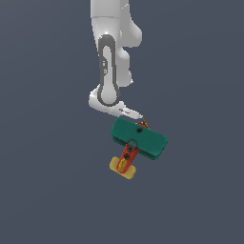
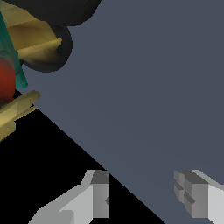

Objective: Pick up the object and move it to a goal position.

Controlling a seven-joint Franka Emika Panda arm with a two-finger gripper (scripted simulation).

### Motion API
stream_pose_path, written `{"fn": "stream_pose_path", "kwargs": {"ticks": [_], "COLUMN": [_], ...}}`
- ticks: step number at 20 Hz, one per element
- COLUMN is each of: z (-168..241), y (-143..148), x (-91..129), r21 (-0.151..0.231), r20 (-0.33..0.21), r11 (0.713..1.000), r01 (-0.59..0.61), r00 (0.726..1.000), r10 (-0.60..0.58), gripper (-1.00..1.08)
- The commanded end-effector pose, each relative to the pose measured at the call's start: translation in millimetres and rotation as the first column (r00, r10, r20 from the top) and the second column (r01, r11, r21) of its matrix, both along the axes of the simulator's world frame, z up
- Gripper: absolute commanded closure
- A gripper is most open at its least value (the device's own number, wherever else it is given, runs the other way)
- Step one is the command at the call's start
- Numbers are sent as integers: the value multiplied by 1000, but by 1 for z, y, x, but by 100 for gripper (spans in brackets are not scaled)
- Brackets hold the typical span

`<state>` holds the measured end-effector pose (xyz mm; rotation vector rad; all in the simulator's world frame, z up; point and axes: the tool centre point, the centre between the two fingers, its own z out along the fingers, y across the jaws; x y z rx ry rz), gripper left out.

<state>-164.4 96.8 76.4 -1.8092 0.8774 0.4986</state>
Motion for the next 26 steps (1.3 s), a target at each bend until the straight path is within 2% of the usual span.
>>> {"fn": "stream_pose_path", "kwargs": {"ticks": [1,6,12,26], "z": [4,11,18,27], "y": [-5,-16,-26,-37], "x": [7,18,27,37], "r21": [7,18,25,32], "r20": [46,123,185,243], "r11": [1000,996,992,986], "r01": [30,83,127,164], "r00": [998,989,974,956], "r10": [-31,-85,-129,-167], "gripper": [-20,-20,-20,-20]}}
